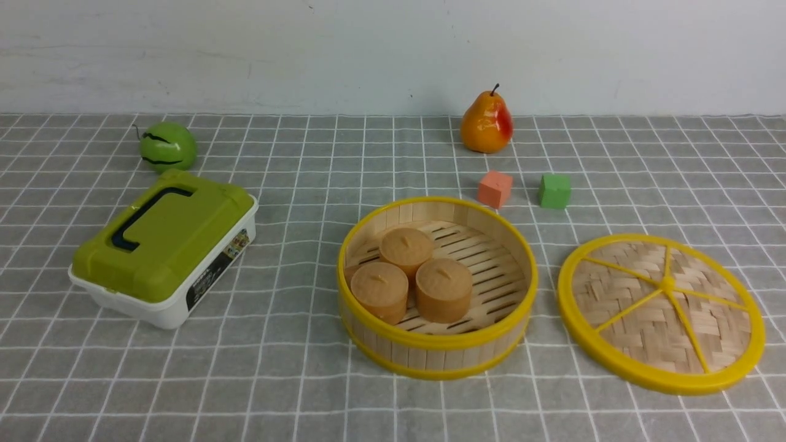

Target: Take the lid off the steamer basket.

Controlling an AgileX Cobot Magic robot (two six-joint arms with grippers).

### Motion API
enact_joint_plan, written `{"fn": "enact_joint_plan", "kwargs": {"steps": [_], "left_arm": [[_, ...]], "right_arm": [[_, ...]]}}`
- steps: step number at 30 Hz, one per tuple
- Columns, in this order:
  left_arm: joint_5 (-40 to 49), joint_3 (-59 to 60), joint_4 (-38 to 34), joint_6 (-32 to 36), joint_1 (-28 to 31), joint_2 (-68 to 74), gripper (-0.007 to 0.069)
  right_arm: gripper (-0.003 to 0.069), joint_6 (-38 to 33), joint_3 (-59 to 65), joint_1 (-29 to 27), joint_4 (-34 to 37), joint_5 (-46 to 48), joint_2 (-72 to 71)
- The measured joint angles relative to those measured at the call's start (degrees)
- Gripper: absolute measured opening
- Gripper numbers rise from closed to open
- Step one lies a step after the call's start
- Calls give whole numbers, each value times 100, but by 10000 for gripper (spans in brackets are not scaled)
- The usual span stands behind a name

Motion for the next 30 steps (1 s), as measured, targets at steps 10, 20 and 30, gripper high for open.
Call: {"fn": "enact_joint_plan", "kwargs": {"steps": [10,20,30], "left_arm": [[0,0,0,0,0,0,239],[0,0,0,0,0,0,239],[0,0,0,0,0,0,239]], "right_arm": [[-10,-1041,1369,0,226,-1914,-1575],[0,61,4428,-279,-71,-5059,-2927],[12,2344,4941,-610,-1448,-3573,-3694]]}}
